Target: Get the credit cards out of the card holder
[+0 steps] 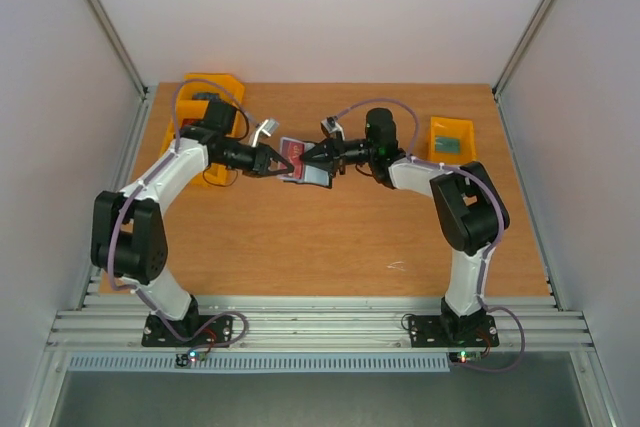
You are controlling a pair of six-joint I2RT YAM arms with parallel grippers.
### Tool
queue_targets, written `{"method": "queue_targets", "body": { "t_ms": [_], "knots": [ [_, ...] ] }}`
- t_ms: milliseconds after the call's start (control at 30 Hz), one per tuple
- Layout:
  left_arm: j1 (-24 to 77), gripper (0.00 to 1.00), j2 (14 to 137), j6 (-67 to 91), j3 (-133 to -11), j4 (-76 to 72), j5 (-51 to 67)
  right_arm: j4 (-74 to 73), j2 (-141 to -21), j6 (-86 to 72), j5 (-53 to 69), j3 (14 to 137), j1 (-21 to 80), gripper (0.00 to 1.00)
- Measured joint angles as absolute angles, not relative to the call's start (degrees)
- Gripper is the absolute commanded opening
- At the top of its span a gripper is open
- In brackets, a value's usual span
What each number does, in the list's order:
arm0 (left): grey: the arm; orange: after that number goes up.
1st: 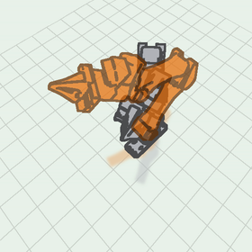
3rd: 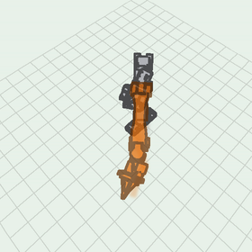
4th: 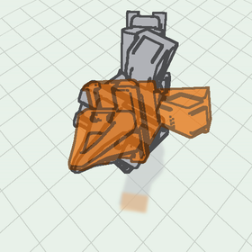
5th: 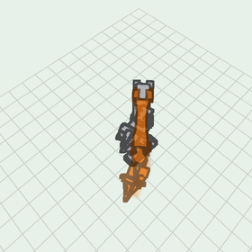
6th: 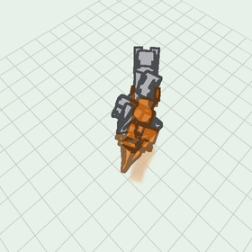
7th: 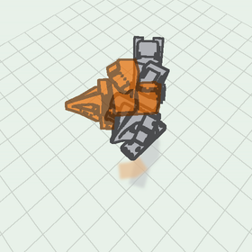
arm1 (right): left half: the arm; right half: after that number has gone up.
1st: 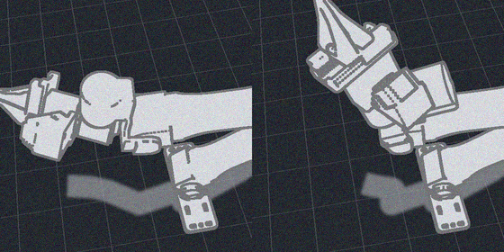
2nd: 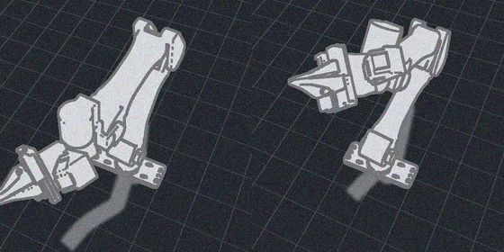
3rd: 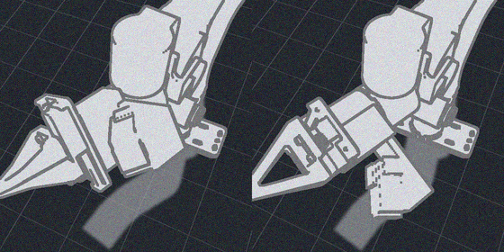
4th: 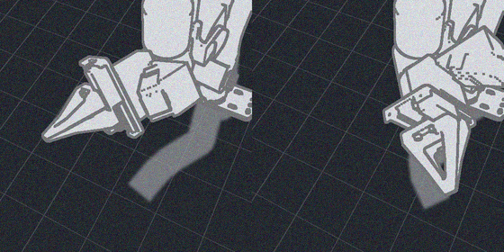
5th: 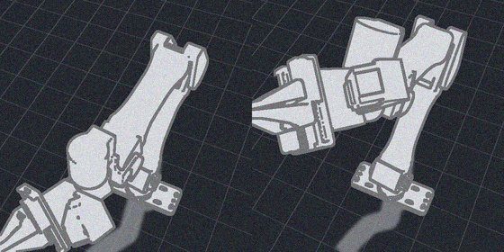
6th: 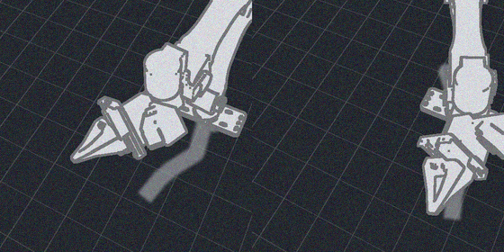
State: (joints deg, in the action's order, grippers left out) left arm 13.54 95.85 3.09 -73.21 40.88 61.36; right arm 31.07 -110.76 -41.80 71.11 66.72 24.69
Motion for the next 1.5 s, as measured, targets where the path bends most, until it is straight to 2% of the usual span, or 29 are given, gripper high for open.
{"method": "queue_targets", "body": {
  "t_ms": [167,267,533,633,733,1067,1133,1233,1300,1500],
  "knots": [
    [12.86,0.02,94.54,2.96,-74.50,40.99,63.00,51.37,-113.43,-56.55,73.34,66.06,24.51,0.01],
    [12.86,0.18,94.39,2.83,-75.13,41.25,64.29,53.43,-112.81,-58.00,73.65,65.65,24.34,0.01],
    [13.21,0.30,94.28,1.56,-76.31,42.63,67.94,32.99,-102.35,-43.51,69.25,64.97,24.80,0.01],
    [13.17,0.38,93.86,1.06,-76.86,42.87,68.71,28.91,-100.18,-39.92,67.94,64.99,24.80,0.01],
    [13.04,0.39,93.78,0.89,-76.86,43.81,68.75,25.91,-99.83,-37.56,67.18,65.08,24.75,0.01],
    [11.92,0.38,93.67,-0.84,-76.86,45.06,70.11,11.84,-97.45,-28.51,66.39,67.53,23.70,0.01],
    [11.81,0.30,93.62,-0.93,-76.86,45.10,70.54,8.93,-96.57,-26.44,66.37,68.25,23.62,0.01],
    [11.81,0.11,93.41,-0.56,-76.82,45.19,71.44,4.71,-95.64,-23.42,66.37,69.63,23.62,0.01],
    [11.81,0.02,93.21,-0.84,-76.79,45.01,72.51,1.02,-95.26,-20.86,66.15,70.89,23.62,0.01],
    [11.92,0.00,92.90,-0.91,-76.77,45.34,73.52,-7.51,-94.43,-14.59,65.78,73.12,23.07,0.02]
  ]
}}
